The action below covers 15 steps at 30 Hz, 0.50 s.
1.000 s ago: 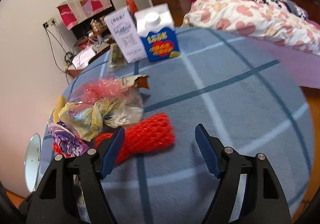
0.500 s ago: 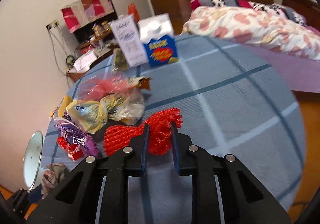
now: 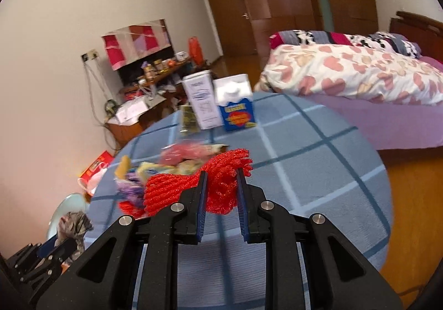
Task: Collect trash
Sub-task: 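Grasp the cloth scrap with the left tool while the right tool grasps the red mesh sleeve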
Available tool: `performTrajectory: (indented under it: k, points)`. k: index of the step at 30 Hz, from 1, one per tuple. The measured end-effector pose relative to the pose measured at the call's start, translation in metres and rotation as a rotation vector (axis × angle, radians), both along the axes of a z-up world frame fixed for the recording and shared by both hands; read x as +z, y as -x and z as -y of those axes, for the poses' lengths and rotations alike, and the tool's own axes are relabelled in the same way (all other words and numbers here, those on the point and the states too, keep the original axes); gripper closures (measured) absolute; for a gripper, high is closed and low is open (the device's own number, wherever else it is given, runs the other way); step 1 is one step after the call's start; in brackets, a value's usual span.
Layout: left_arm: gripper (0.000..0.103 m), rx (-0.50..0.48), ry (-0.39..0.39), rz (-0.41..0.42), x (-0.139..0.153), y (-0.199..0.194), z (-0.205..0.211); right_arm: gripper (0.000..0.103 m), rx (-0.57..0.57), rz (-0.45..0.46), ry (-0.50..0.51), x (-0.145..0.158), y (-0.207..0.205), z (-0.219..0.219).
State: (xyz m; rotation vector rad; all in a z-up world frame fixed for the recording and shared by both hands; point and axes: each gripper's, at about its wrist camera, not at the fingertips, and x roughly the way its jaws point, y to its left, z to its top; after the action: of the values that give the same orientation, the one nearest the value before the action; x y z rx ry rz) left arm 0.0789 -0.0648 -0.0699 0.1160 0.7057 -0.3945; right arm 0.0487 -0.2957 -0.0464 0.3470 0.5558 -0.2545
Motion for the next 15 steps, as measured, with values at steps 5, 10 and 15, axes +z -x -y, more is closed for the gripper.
performTrajectory:
  k: [5,10,15]
  points:
    - [0.074,0.038,-0.016,0.006,0.004,0.002,-0.013,0.083,0.054,-0.009,0.016,0.000,-0.004,-0.030]
    - [0.074,0.073,-0.018,0.008,0.004,0.000,-0.027,0.083,0.098,-0.013,0.045,0.000,-0.010,-0.056]
    - [0.074,0.108,-0.027,0.026,0.006,0.000,-0.041,0.083,0.130,-0.011,0.059,0.002,-0.016,-0.074]
